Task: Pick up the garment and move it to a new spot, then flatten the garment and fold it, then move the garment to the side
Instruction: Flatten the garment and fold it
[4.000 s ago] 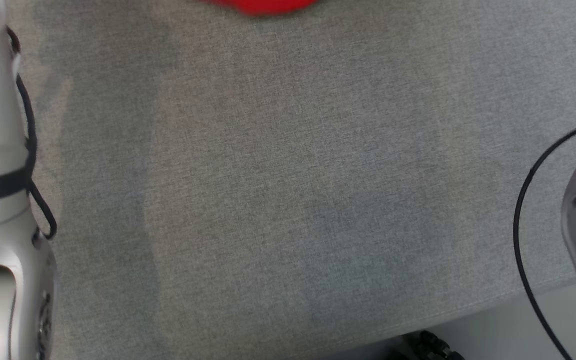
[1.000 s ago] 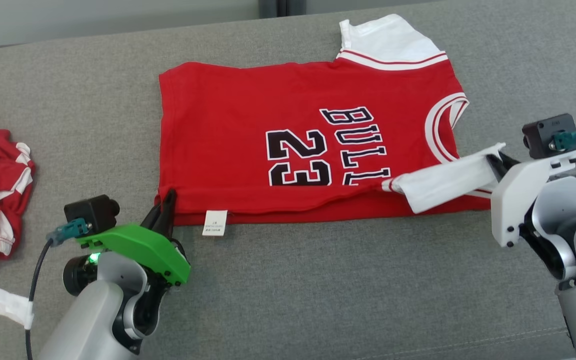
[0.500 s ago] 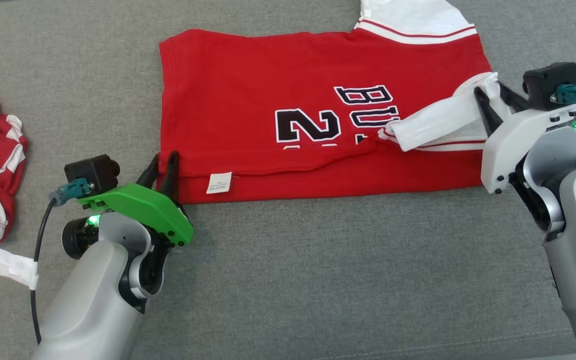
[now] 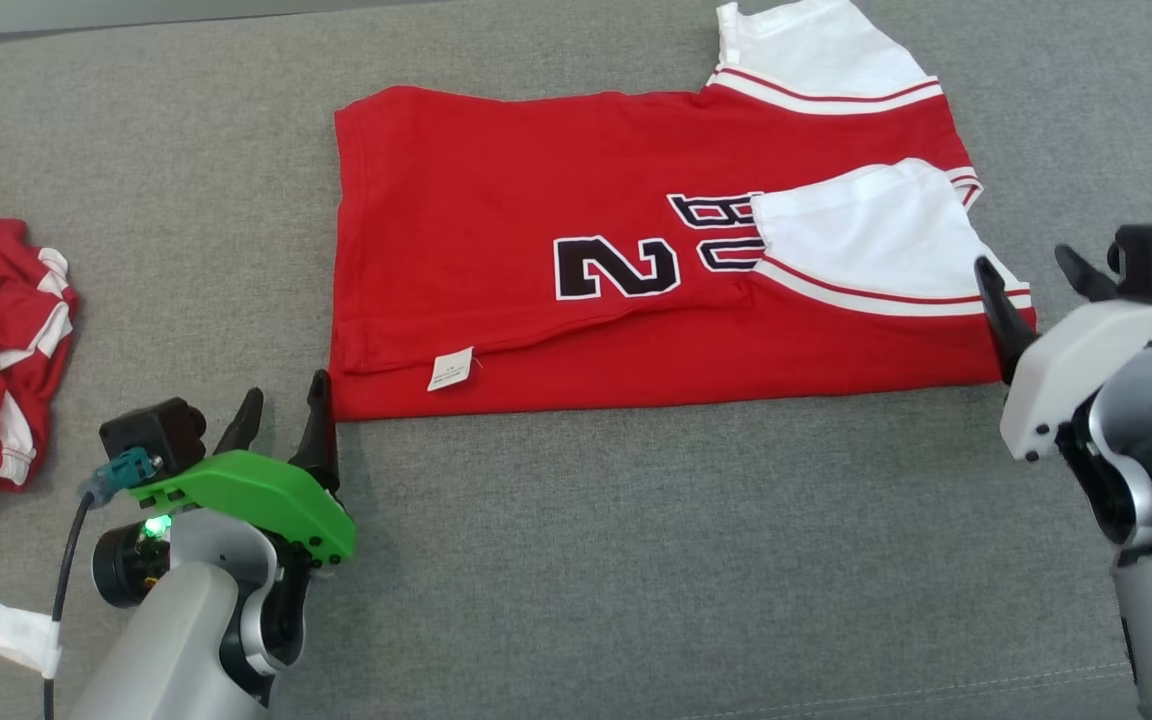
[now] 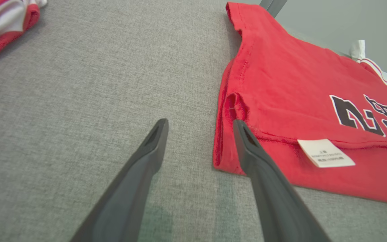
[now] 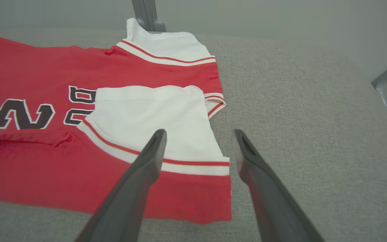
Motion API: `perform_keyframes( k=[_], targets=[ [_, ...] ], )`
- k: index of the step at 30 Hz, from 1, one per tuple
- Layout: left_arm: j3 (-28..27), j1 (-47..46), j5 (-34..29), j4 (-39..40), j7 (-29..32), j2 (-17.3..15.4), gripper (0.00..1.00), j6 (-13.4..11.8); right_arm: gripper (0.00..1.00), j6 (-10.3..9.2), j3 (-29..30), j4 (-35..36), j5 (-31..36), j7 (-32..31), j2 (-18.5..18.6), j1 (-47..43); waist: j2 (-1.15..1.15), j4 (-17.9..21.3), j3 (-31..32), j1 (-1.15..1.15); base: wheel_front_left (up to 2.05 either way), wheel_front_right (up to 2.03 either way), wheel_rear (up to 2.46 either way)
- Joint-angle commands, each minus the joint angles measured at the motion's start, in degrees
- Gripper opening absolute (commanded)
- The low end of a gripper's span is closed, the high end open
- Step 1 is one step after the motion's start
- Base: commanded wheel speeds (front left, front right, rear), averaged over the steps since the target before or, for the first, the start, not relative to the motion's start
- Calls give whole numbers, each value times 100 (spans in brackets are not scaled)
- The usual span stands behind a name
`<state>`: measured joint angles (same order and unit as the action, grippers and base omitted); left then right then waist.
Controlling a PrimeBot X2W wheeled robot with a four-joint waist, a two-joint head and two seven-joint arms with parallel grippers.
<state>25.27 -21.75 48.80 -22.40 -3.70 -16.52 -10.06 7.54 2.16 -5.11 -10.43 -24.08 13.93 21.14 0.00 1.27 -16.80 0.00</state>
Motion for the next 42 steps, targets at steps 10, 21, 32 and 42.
perform_keyframes(
  k=[10, 21, 32, 42],
  targets=[
    [357, -39, -359, 20, 249, -156, 100, -205, 100, -10, 512, 176, 188, 20, -536, -869, 0, 226, -74, 0, 0, 0, 0],
    [564, -279, -504, -414, 438, -107, 100, -278, 100, -10, 766, -652, 394, 634, -794, -204, 0, 231, -408, 0, 0, 0, 0],
    [946, -136, -369, -923, 1146, 31, 0, -121, 49, -4, 770, -1468, 463, 236, -878, 3, 0, 95, -535, 0, 0, 0, 0],
    [789, -1, -260, -472, 714, -69, 0, 91, 0, -13, 933, -1060, 323, 467, -802, -463, 0, 84, -44, 0, 0, 0, 0]
  ],
)
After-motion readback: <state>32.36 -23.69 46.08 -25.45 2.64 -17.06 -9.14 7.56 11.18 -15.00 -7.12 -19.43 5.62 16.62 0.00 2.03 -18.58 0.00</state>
